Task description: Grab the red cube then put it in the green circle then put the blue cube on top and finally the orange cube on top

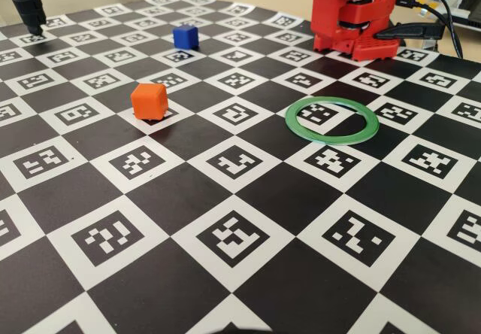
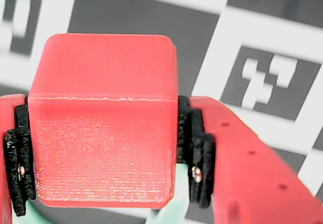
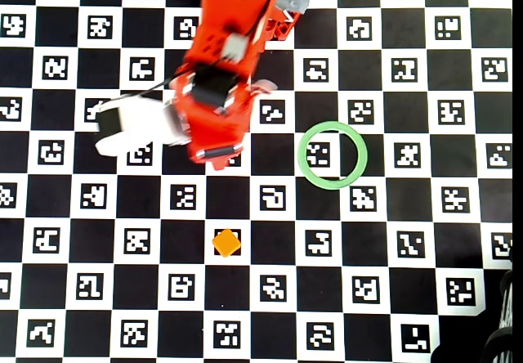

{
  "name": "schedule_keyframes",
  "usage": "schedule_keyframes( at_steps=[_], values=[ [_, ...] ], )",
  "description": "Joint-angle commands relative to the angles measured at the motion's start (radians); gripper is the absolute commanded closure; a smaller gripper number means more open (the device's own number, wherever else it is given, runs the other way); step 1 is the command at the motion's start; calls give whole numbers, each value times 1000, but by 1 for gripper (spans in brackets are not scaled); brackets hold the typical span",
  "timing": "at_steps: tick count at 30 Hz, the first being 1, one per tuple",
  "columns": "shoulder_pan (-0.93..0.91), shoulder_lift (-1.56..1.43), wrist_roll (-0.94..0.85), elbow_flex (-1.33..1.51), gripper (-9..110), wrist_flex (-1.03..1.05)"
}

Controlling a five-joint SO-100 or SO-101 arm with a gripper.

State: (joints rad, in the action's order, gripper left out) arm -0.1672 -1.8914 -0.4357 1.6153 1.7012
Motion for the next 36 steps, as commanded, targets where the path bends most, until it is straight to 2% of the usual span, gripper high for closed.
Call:
schedule_keyframes(
  at_steps=[1, 11, 18, 26, 36],
  values=[
    [176, -143, 126, -9, 99, 49],
    [577, -103, 557, -20, 100, 43],
    [684, 100, 854, -132, 100, 20],
    [667, 235, 971, -267, 100, -87],
    [650, 190, 917, -181, 100, -156]
  ],
)
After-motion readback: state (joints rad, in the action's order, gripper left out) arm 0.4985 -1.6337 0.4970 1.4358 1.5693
